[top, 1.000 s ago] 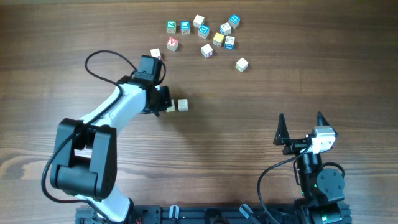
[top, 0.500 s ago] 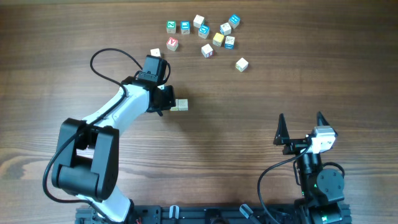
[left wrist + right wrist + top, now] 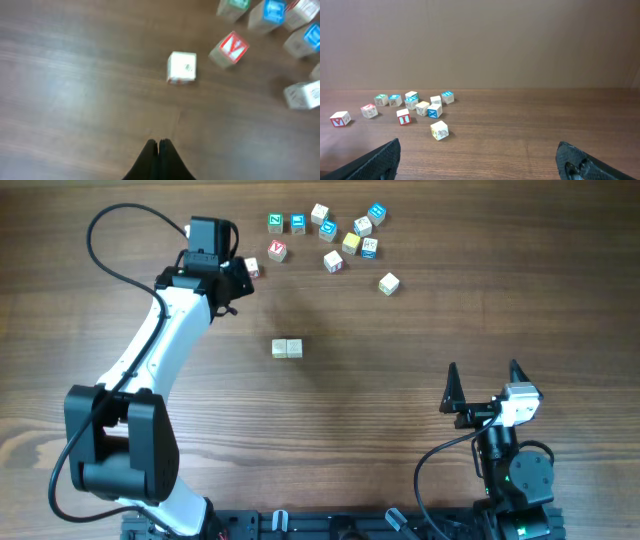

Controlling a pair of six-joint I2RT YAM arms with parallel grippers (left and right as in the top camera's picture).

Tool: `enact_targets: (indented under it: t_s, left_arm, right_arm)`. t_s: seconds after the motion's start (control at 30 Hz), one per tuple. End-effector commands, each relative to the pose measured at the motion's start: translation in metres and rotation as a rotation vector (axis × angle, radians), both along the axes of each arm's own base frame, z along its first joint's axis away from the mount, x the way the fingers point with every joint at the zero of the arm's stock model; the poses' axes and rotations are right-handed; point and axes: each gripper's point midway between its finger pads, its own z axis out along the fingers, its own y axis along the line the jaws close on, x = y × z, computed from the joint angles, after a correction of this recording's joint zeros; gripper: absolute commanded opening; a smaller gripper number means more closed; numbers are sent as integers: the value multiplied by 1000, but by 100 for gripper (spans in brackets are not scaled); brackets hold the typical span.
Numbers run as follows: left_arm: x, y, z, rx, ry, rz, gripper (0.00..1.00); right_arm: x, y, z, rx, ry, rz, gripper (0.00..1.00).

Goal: Form a horizontal line

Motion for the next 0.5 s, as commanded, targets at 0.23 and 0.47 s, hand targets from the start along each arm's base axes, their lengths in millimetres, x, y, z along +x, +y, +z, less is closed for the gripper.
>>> enact_targets:
  t_s: [0.23,0.47]
  left_arm:
    - [67,-19,34,-48,-61,-28,4]
    - [76,-20,-41,-31,59,-25,46]
  right_arm:
    - [0,-3,1,-7,-7,-15,100]
    - [0,-3,1,-7,-7,-15,100]
